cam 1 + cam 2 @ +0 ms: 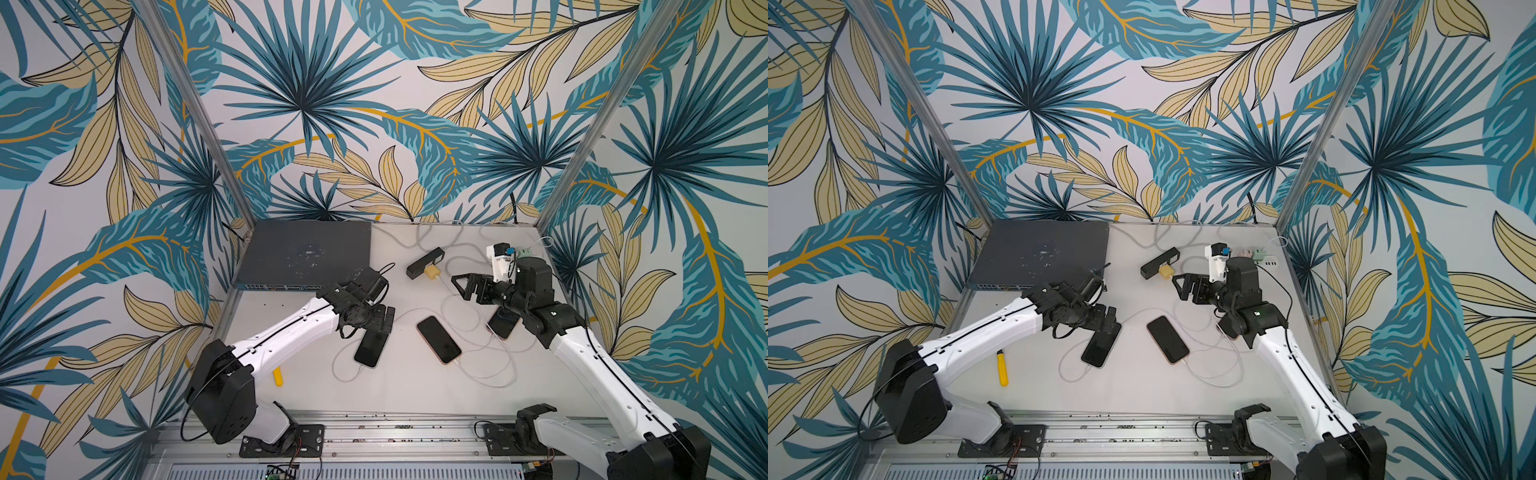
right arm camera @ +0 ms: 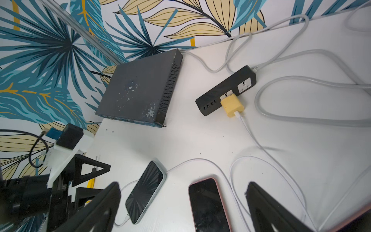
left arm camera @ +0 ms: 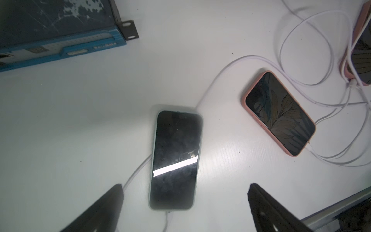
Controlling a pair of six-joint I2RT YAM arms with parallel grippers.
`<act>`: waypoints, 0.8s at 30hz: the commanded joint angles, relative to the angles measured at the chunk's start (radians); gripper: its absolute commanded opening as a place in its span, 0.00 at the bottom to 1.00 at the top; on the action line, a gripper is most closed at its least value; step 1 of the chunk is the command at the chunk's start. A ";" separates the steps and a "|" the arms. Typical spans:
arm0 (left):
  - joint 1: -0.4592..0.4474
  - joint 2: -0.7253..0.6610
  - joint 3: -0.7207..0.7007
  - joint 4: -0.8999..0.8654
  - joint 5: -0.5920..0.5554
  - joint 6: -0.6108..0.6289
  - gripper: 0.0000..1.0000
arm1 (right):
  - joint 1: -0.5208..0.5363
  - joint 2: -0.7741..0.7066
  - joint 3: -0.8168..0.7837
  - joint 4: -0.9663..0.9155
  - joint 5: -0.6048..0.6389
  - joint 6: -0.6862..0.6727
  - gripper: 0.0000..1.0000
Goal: Unplug the charging cable from the phone
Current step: Pick up the phone at the center of the board.
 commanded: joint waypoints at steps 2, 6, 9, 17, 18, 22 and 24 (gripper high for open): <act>-0.004 0.063 0.052 -0.061 0.043 0.051 1.00 | 0.026 -0.023 -0.036 -0.011 0.036 0.012 1.00; -0.003 0.164 0.114 -0.105 0.051 0.087 0.99 | 0.051 -0.028 -0.066 -0.010 0.059 0.042 1.00; -0.002 0.221 0.142 -0.118 0.045 0.102 1.00 | 0.059 -0.050 -0.092 -0.006 0.079 0.062 1.00; 0.044 0.294 0.153 -0.107 0.086 0.112 1.00 | 0.063 -0.113 -0.188 0.024 0.083 0.125 0.99; 0.045 0.300 0.156 -0.112 0.086 0.115 1.00 | 0.063 -0.116 -0.196 0.029 0.085 0.130 1.00; 0.045 0.302 0.159 -0.110 0.092 0.110 1.00 | 0.064 -0.123 -0.225 0.042 0.088 0.146 1.00; 0.045 0.298 0.159 -0.113 0.091 0.108 1.00 | 0.066 -0.118 -0.239 0.049 0.081 0.153 1.00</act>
